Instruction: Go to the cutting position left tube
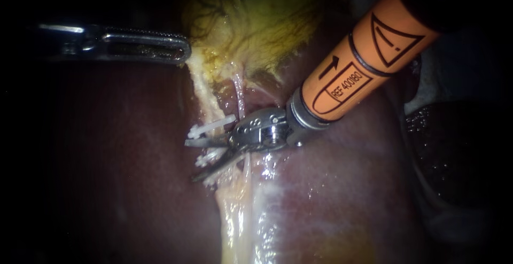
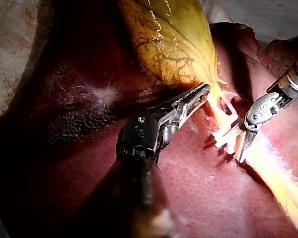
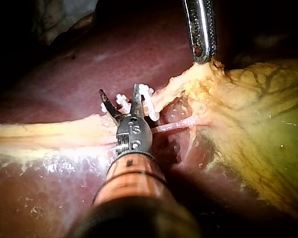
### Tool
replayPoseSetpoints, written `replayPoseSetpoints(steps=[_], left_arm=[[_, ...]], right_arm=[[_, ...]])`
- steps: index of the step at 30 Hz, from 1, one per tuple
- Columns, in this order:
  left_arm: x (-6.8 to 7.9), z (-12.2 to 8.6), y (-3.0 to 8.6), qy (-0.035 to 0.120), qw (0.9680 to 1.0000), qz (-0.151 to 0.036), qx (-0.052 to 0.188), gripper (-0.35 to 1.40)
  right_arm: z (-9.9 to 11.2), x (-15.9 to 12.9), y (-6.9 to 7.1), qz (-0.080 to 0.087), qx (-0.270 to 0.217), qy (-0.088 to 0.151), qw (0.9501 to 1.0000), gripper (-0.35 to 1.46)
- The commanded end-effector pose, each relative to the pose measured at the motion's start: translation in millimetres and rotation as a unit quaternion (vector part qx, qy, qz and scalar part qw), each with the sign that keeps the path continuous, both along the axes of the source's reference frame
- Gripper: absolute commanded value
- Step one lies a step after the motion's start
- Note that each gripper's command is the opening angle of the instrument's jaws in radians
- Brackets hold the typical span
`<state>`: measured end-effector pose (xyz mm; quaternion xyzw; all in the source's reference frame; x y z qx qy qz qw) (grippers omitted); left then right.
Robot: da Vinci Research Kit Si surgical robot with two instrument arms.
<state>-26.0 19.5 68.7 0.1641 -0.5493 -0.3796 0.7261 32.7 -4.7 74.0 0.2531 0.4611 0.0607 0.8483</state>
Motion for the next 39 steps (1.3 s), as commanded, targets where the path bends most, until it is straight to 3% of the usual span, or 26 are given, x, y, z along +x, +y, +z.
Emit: replayPoseSetpoints(steps=[1, 7, 15, 19, 22, 32, 39], left_arm=[[0.0, 0.0, 0.0, 0.0, 1.0, 0.0, 0.0, -0.35], [0.0, 0.1, 0.0, 0.001, 1.0, 0.001, 0.0, -0.35], [0.1, 0.2, 0.1, 0.001, 1.0, 0.001, 0.0, -0.35], [0.1, 0.2, 0.1, 0.001, 1.0, 0.001, 0.0, -0.35], [0.1, 0.2, 0.1, 0.001, 1.0, 0.001, 0.0, -0.35], [0.1, 0.3, 0.1, 0.001, 1.0, 0.001, 0.0, -0.35], [0.1, 0.3, 0.0, 0.001, 1.0, 0.001, 0.0, -0.35]], right_arm=[[-0.2, -0.1, 0.1, 0.0, 0.001, 0.0, 1.0, 0.67], [-1.8, -0.8, 0.6, -0.001, 0.003, 0.004, 1.0, 0.72], [-5.9, -3.8, 2.4, 0.014, 0.038, 0.013, 0.9991, 0.7], [-6.9, -5.4, 2.9, 0.007, 0.059, 0.018, 0.9981, 0.69], [-6.7, -6.3, 3.0, -0.009, 0.084, 0.021, 0.9962, 0.67], [-4.0, -7.6, 3.3, -0.01, 0.125, 0.008, 0.992, 0.64], [-0.9, -7.9, 3.1, -0.013, 0.162, -0.001, 0.9867, 0.65]])
